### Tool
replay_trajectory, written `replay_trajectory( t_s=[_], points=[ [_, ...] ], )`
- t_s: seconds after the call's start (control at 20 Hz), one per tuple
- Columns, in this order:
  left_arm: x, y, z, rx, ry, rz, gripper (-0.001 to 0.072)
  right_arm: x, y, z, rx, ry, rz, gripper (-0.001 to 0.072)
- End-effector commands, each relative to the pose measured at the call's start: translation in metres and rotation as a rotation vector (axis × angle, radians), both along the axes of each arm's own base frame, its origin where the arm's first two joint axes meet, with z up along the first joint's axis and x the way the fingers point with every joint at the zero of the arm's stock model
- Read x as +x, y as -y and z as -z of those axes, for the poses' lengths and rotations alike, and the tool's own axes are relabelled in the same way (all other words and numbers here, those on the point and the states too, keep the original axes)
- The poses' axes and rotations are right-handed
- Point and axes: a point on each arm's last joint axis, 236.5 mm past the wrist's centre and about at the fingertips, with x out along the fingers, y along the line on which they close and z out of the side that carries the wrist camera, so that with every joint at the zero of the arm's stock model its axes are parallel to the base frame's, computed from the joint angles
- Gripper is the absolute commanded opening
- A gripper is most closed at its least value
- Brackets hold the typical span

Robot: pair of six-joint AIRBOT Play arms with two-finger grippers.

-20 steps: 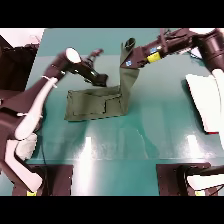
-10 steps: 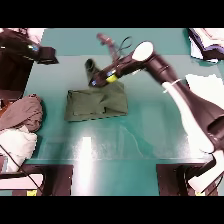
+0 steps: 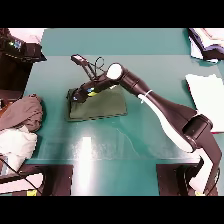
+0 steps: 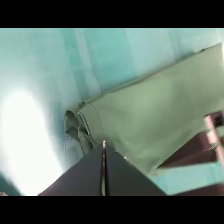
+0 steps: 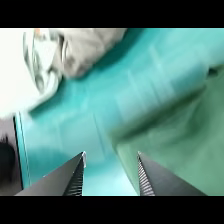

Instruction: Fold the shirts.

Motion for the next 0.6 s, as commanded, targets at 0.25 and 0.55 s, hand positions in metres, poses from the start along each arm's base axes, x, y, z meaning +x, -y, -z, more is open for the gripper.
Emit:
replay_trajectory(
  t_s=[0.25,0.55],
  points=[
    [-0.006,-0.001,0.002,0.005,-0.022,0.009,0.0026,0.058,0.213,0.054,-0.205,-0.335,0.338,0.0365],
    [-0.006,0.007,-0.001,-0.015,-0.012,0.034,0.0026,0.080,0.271,0.097,-0.127,-0.488,0.579,0.0701]
  ],
)
